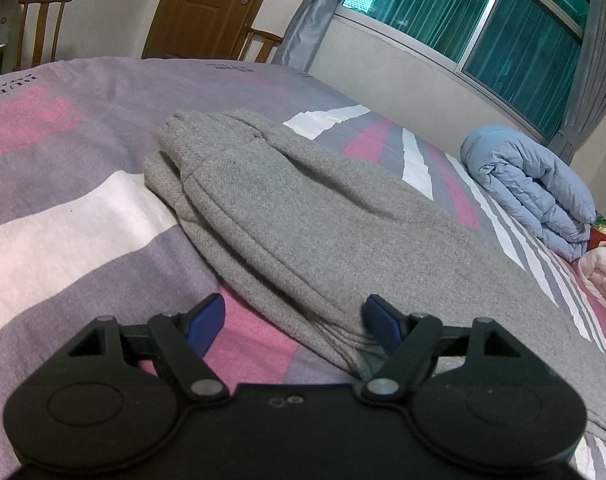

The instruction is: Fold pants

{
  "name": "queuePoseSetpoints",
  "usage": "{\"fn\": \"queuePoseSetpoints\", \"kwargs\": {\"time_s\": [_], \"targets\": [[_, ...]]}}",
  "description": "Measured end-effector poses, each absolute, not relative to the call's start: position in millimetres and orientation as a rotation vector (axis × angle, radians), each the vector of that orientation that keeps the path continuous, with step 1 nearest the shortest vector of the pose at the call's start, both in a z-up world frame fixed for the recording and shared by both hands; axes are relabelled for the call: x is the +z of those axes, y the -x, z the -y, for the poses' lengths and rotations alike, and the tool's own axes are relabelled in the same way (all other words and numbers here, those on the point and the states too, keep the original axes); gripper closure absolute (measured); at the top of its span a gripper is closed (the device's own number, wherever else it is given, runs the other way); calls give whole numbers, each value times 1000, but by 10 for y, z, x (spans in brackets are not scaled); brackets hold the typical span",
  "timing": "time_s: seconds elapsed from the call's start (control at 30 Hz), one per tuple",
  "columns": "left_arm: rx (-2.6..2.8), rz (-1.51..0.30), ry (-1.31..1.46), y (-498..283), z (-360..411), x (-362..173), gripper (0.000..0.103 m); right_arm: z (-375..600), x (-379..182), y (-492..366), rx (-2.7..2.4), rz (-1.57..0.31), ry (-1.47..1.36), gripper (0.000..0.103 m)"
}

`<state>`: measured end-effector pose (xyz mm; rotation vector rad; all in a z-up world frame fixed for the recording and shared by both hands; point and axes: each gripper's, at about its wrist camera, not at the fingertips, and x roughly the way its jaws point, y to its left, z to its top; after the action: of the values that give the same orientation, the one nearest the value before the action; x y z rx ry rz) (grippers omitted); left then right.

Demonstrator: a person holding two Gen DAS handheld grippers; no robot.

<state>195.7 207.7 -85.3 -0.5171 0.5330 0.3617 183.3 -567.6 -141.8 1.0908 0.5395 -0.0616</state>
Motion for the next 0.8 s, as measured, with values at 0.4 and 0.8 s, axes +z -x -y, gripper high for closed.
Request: {"fn": "queuePoseSetpoints", "kwargs": {"time_s": [0.4,0.8], "targets": [[362,-532,517,-1952,-2074,-855,33,5724,-1489,-1972,-52,-549,-1129,101],[362,-532,516,-1945,-2070,-850,32,5735,-1477,-2094,-48,-575,-1149,91]]}}
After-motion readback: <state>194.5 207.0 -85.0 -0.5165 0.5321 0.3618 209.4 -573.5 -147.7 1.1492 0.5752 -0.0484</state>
